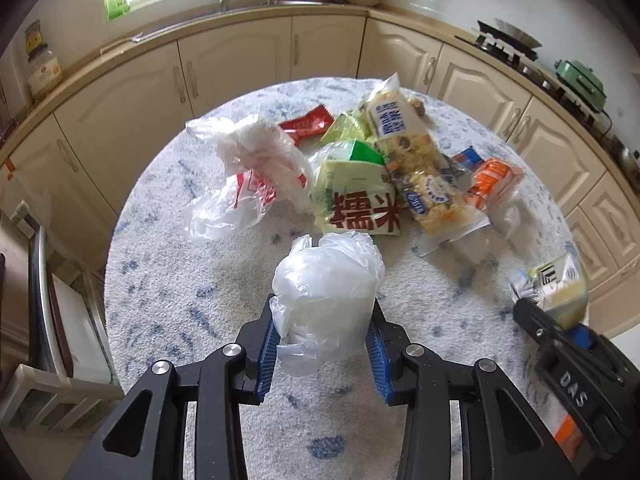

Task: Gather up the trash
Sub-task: 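Close the left gripper on the white plastic bag, then carry the white bag and juice carton with both grippers toward the blue bin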

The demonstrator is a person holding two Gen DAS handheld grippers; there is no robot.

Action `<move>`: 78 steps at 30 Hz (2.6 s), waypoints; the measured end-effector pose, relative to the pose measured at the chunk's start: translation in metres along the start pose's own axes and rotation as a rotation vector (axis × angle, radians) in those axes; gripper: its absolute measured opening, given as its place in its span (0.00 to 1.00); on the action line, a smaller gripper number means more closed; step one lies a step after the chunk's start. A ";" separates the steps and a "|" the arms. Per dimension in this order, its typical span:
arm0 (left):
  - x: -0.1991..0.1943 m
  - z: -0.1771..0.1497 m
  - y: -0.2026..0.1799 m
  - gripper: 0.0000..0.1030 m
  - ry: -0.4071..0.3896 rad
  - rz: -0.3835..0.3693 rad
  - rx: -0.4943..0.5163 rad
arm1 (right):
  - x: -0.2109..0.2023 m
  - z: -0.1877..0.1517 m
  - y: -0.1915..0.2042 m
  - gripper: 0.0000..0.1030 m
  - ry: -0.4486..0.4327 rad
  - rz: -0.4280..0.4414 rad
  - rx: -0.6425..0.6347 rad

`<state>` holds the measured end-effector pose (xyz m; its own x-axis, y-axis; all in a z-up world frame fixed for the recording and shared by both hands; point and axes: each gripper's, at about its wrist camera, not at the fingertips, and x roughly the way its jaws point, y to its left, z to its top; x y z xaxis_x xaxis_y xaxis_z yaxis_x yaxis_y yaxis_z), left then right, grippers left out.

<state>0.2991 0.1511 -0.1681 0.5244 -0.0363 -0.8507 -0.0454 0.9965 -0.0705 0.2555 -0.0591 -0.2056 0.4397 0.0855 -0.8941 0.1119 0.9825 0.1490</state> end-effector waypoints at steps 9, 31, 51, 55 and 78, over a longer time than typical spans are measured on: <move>-0.031 -0.016 -0.021 0.34 -0.038 -0.030 0.042 | 0.008 -0.010 -0.023 0.08 0.058 0.023 0.034; -0.014 0.001 -0.029 0.34 0.000 -0.035 0.041 | 0.044 0.031 -0.021 0.70 -0.051 -0.115 -0.024; -0.021 -0.005 -0.089 0.34 -0.013 -0.122 0.139 | -0.004 0.005 -0.087 0.54 -0.065 -0.062 0.109; -0.020 -0.006 -0.098 0.34 -0.008 -0.138 0.151 | -0.001 -0.002 -0.097 0.53 -0.039 -0.026 0.125; -0.018 -0.006 -0.191 0.34 0.000 -0.198 0.308 | -0.043 -0.003 -0.173 0.53 -0.128 -0.097 0.253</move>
<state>0.2931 -0.0394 -0.1428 0.4971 -0.2306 -0.8365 0.3154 0.9461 -0.0734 0.2148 -0.2326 -0.1941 0.5233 -0.0438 -0.8510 0.3699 0.9114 0.1805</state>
